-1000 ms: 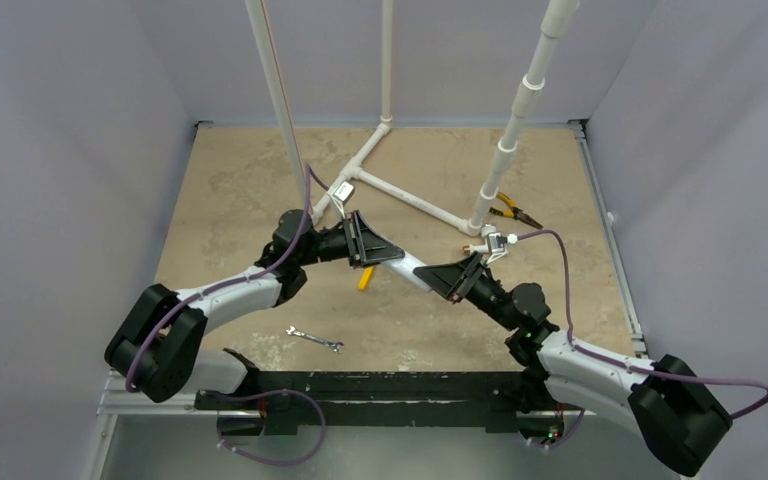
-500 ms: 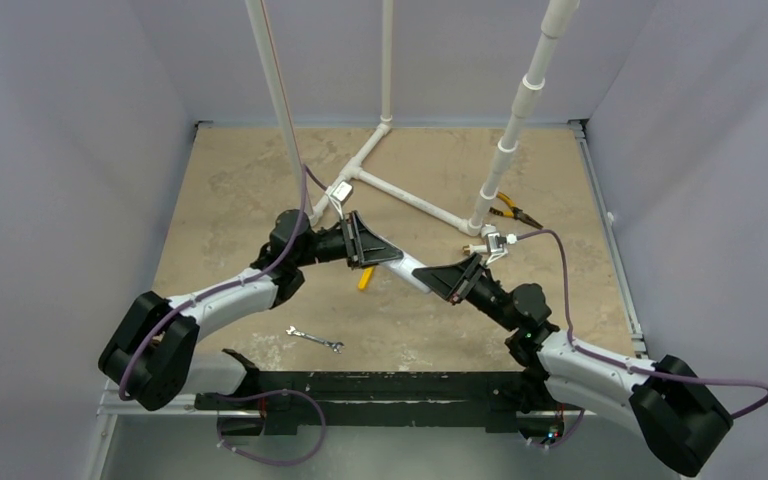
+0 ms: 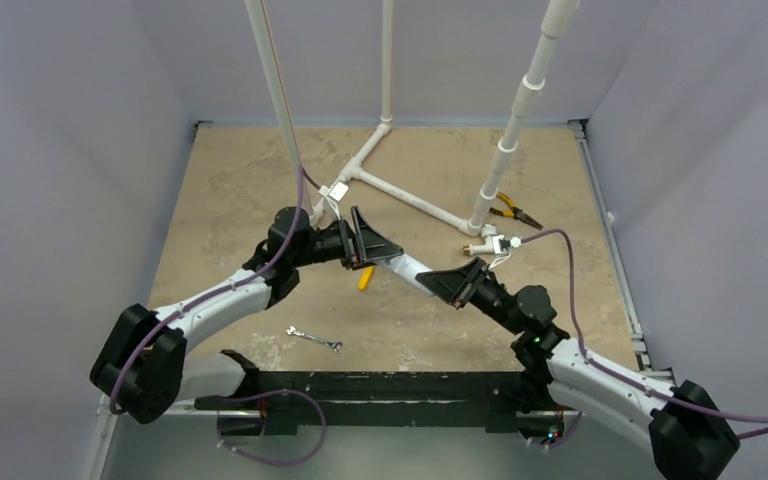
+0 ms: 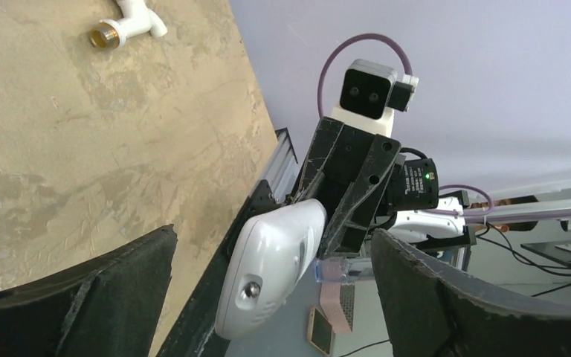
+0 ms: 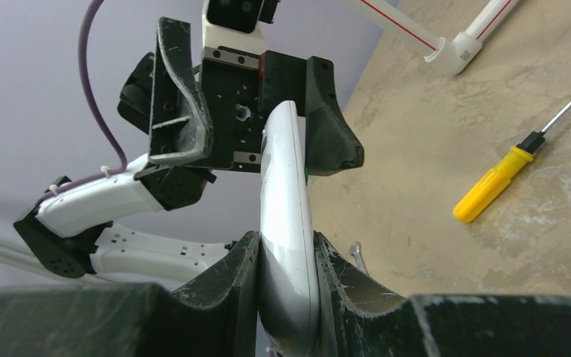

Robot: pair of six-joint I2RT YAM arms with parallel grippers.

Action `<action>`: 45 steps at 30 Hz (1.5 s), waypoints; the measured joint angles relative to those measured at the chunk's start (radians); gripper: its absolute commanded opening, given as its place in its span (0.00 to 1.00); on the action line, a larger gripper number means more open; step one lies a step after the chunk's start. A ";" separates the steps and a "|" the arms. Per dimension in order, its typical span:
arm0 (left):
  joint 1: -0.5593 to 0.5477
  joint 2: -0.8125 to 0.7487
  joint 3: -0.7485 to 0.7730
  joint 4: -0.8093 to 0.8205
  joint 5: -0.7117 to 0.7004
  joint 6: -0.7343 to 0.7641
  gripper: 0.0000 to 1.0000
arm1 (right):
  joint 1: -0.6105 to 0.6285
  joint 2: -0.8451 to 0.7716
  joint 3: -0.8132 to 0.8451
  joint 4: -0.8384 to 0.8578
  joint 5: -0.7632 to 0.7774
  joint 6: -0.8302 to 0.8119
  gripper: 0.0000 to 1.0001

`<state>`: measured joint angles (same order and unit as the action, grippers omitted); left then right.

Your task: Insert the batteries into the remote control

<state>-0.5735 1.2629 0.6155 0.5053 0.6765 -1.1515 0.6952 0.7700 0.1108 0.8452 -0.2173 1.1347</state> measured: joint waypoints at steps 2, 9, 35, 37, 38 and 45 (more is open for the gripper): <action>0.010 -0.022 0.004 -0.032 -0.007 0.019 1.00 | 0.000 -0.035 0.005 -0.054 0.009 -0.034 0.00; 0.043 -0.137 0.087 -0.329 -0.120 0.177 1.00 | 0.000 -0.177 0.009 -0.248 0.143 -0.202 0.00; 0.103 -0.259 0.140 -0.709 -0.303 0.388 1.00 | 0.532 0.491 0.440 -0.679 1.201 -1.143 0.00; 0.112 -0.259 0.140 -0.713 -0.304 0.388 1.00 | 0.545 0.519 0.471 -0.697 1.241 -1.168 0.00; 0.117 -0.259 0.140 -0.714 -0.304 0.388 1.00 | 0.555 0.532 0.484 -0.711 1.260 -1.180 0.00; 0.146 -0.259 0.140 -0.716 -0.302 0.388 1.00 | 0.623 0.638 0.534 -0.838 1.303 -1.161 0.00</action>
<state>-0.4278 1.0035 0.7555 -0.2108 0.3748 -0.7639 1.3178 1.4082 0.6449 0.0074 1.0859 -0.0265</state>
